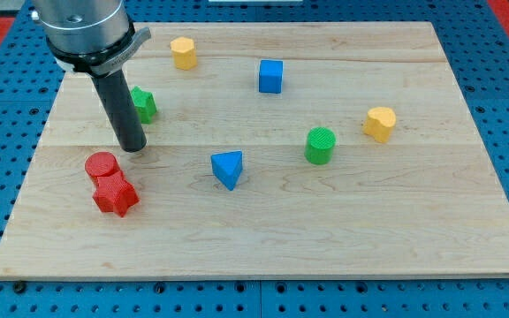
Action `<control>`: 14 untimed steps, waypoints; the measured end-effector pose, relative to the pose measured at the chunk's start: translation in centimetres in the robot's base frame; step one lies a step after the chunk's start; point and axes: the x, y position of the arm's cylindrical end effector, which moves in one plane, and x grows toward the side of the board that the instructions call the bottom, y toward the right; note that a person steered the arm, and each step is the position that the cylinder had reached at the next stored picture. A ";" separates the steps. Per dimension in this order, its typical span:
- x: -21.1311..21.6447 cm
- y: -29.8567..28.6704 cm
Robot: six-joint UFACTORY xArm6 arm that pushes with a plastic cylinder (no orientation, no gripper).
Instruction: Make a triangle out of the blue triangle red circle and the green circle
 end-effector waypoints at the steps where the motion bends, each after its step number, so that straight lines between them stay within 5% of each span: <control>1: 0.3 0.0; 4: 3.1 0.0; 6: 1.2 13.5; 8: -3.5 19.7; 9: -3.3 29.0; 10: 1.9 29.4; 11: 2.7 26.2; 12: -0.5 21.0; 14: -2.6 21.6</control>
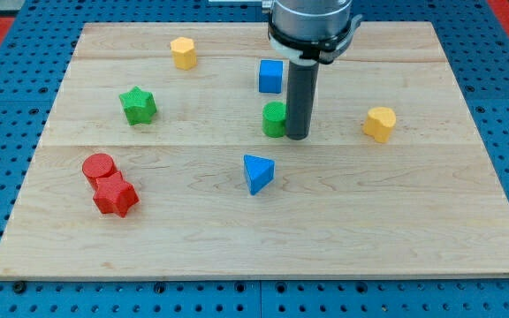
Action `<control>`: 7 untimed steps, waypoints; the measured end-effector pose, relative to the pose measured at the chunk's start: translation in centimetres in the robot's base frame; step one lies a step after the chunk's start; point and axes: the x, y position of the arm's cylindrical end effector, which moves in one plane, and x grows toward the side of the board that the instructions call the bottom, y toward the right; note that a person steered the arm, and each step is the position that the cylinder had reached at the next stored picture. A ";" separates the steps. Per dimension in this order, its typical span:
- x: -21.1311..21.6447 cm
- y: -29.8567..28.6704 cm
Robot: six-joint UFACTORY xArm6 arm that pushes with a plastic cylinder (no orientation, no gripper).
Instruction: Make a triangle out of the blue triangle red circle and the green circle
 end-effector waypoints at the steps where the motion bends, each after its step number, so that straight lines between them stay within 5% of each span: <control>1: -0.5 1.1; 2: -2.1 0.7; 3: -1.9 -6.7; 4: -1.9 -2.8; 7: -1.3 -17.2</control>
